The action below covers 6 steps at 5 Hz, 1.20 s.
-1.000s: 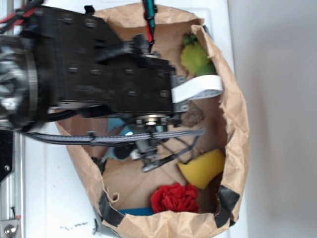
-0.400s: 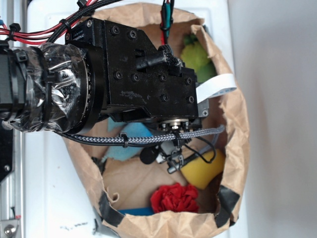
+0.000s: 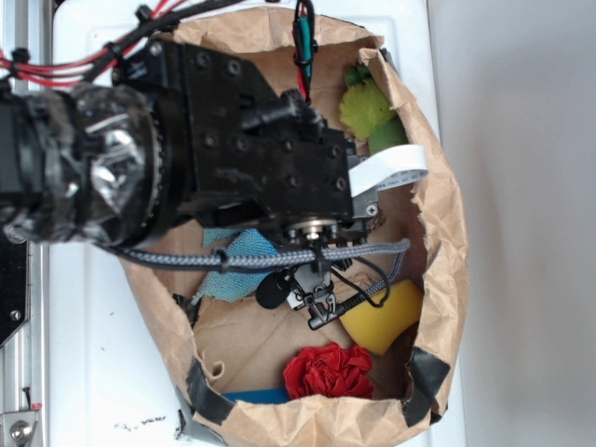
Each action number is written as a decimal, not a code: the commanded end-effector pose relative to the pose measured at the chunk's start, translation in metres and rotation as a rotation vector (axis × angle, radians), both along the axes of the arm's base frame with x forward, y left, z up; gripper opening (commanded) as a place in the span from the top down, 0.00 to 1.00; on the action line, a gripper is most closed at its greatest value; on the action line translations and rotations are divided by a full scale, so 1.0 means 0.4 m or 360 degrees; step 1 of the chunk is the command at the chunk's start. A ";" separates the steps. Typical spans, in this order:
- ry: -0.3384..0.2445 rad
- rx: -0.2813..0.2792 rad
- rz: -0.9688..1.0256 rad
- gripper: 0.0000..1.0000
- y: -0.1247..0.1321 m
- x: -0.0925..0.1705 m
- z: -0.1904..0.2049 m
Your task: Grab the blue cloth.
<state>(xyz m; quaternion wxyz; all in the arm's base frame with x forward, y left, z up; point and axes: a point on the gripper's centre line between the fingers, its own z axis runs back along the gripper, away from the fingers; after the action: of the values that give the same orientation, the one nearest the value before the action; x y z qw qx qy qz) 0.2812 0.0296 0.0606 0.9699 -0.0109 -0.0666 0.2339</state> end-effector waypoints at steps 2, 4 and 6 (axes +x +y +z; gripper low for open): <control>-0.0074 -0.0029 0.0085 0.00 0.001 0.027 -0.001; -0.0108 0.0012 0.0083 0.00 -0.017 0.032 -0.034; -0.0159 0.0006 0.0070 1.00 -0.013 0.028 -0.034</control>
<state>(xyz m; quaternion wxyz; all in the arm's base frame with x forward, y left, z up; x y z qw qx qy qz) 0.2837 0.0233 0.0306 0.9635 -0.0112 -0.0875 0.2528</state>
